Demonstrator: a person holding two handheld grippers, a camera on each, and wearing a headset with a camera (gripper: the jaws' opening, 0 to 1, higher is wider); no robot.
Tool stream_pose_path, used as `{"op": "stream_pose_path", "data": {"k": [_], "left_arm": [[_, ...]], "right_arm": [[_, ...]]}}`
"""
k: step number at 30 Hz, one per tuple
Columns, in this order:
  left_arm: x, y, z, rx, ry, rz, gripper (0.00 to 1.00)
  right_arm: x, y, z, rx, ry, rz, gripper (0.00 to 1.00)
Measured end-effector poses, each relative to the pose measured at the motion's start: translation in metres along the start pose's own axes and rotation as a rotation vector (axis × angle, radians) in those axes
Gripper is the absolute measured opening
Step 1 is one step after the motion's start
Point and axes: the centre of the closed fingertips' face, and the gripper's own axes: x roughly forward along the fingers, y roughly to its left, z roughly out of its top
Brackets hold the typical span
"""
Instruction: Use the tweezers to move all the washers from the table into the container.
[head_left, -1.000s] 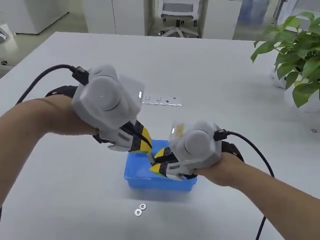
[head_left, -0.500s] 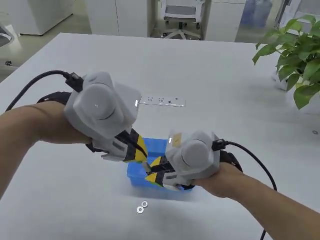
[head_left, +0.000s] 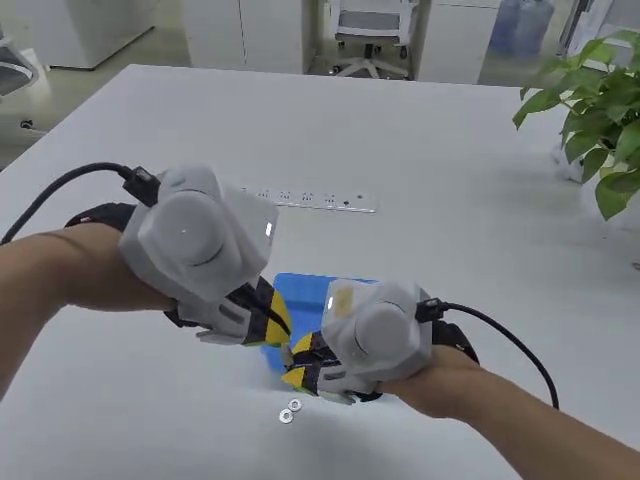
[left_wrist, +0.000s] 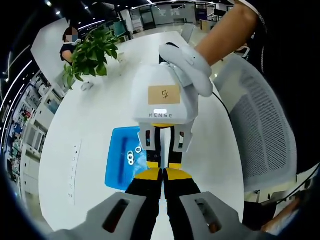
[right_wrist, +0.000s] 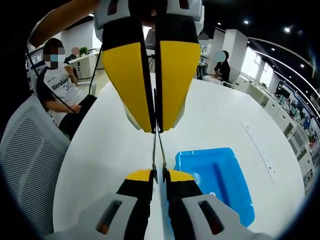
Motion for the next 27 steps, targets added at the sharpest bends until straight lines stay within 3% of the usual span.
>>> {"op": "stream_pose_path", "data": {"k": [12,27], "left_arm": [[0.011,-0.016,-0.012,-0.025,0.013,-0.035,0.05],[0.025,-0.024,-0.022,-0.047,0.022,-0.066,0.05]], "right_arm": [[0.014,0.019,-0.008,0.028,-0.005,0.042,0.12],[0.024,0.030,-0.023,0.066,0.010,0.072,0.12]]}}
